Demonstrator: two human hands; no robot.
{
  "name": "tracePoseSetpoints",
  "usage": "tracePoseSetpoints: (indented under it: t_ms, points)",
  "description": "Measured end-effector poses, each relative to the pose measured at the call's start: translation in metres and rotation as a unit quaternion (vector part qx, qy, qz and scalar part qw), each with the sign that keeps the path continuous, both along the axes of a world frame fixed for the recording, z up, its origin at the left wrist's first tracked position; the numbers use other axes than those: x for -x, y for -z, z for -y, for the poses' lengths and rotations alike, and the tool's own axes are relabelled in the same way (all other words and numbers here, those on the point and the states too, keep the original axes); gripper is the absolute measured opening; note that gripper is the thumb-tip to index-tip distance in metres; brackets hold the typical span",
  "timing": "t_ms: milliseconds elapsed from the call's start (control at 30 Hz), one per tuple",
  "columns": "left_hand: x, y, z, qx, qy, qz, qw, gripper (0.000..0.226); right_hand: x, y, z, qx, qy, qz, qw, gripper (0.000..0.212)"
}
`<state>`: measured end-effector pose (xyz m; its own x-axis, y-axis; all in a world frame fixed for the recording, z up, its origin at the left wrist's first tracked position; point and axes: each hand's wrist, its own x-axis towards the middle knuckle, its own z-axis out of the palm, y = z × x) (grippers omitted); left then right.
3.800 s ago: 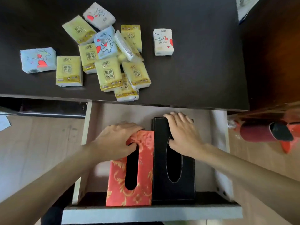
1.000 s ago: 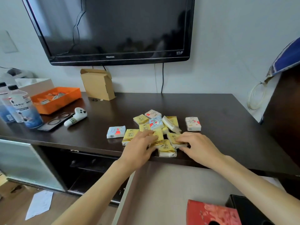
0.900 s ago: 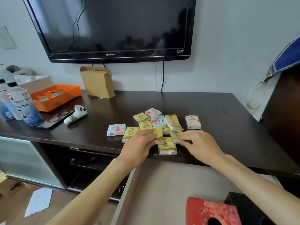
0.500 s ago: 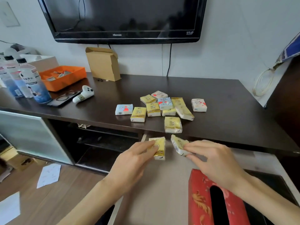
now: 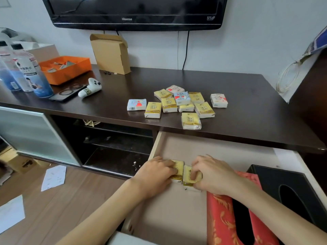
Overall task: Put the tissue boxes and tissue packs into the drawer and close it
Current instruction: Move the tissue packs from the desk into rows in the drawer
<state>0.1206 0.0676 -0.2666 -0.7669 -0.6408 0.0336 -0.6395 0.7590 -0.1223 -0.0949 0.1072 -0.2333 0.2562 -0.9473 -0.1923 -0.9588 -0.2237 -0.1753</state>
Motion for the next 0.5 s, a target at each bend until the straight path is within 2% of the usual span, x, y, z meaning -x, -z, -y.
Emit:
tracePoseSetpoints:
  t_ms: [100, 333, 500]
  points:
    - [0.0, 0.003, -0.003, 0.004, 0.009, 0.002, 1.0, 0.03, 0.001, 0.006, -0.001, 0.017, 0.017, 0.003, 1.0, 0.025]
    - [0.003, 0.001, -0.009, 0.014, 0.039, -0.003, 0.999, 0.031, -0.017, 0.002, 0.008, -0.027, 0.021, -0.123, 0.992, 0.041]
    - [0.002, 0.0, -0.009, -0.003, 0.029, -0.005, 1.0, 0.032, -0.024, 0.008, 0.011, 0.0, 0.035, -0.145, 0.989, 0.036]
